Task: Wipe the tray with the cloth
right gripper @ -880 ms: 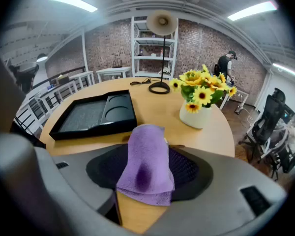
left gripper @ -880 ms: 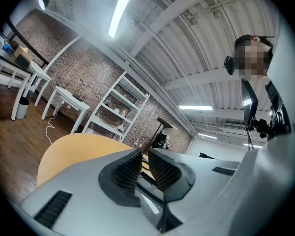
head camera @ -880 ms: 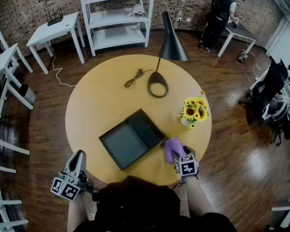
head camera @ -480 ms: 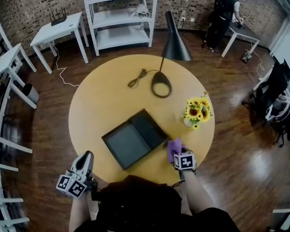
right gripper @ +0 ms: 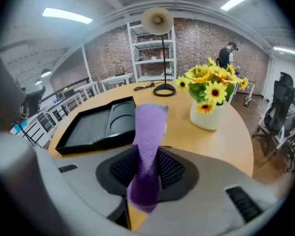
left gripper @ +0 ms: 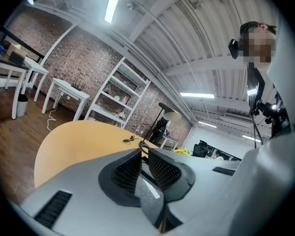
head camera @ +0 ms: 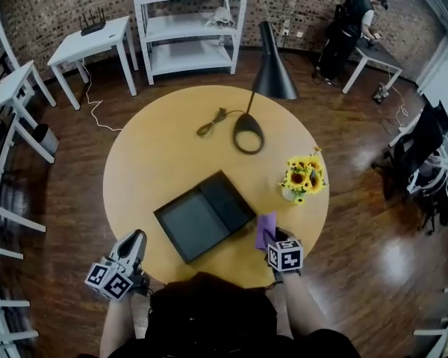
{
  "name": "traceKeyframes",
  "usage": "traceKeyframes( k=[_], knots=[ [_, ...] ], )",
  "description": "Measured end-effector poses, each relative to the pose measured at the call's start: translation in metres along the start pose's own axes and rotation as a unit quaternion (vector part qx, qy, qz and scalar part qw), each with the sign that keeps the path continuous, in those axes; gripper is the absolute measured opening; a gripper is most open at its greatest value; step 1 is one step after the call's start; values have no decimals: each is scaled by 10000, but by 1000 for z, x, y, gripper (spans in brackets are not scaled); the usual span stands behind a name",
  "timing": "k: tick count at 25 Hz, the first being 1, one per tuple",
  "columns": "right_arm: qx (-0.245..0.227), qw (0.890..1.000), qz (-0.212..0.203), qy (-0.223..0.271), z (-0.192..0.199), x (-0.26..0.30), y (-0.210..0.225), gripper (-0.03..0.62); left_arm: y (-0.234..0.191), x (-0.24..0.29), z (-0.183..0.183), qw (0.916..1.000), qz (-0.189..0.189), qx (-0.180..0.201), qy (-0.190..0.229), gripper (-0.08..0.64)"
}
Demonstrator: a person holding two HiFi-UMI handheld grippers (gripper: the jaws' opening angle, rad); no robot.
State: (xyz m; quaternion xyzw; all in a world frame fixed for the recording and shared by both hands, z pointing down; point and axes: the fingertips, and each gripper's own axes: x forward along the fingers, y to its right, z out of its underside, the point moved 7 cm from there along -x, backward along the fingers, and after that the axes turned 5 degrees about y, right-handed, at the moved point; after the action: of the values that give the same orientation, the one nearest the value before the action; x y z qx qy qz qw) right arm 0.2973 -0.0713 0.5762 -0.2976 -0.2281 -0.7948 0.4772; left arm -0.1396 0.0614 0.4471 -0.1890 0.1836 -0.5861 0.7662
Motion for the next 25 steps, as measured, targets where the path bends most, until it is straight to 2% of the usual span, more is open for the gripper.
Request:
traceKeyframes(
  k=[4,7,11,13,14,16,19,20,25],
  knots=[
    [-307,9976,-470,398,-32,-10,-9,103,0,7,20,9992,-129,90,-360,28],
    [-875,9905,-899,566,-59,-8,-24,103,5,14,35,9975,-327,259,-569,48],
    [-1681,9753,-1302,601,-99,20,-43,103,7,37,50,9945,-474,459,-818,49],
    [-2056,9670,-1372,618,-120,37,-52,103,8,49,54,9929,-530,549,-915,110],
    [-2221,9632,-1382,611,-130,46,-56,104,8,56,56,9914,-525,637,-1017,117],
    [-2509,9567,-1377,530,-148,66,-64,104,8,69,63,9860,-411,885,-1353,178],
    [-2736,9529,-1278,299,-165,96,-71,104,2,82,67,9761,-156,1134,-1845,181],
    [-2771,9527,-1226,223,-169,104,-73,106,-3,85,67,9735,-82,1170,-1965,209],
    [-3041,9452,-1184,74,-187,132,-91,106,-32,104,61,9605,215,1436,-2373,212]
  ],
)
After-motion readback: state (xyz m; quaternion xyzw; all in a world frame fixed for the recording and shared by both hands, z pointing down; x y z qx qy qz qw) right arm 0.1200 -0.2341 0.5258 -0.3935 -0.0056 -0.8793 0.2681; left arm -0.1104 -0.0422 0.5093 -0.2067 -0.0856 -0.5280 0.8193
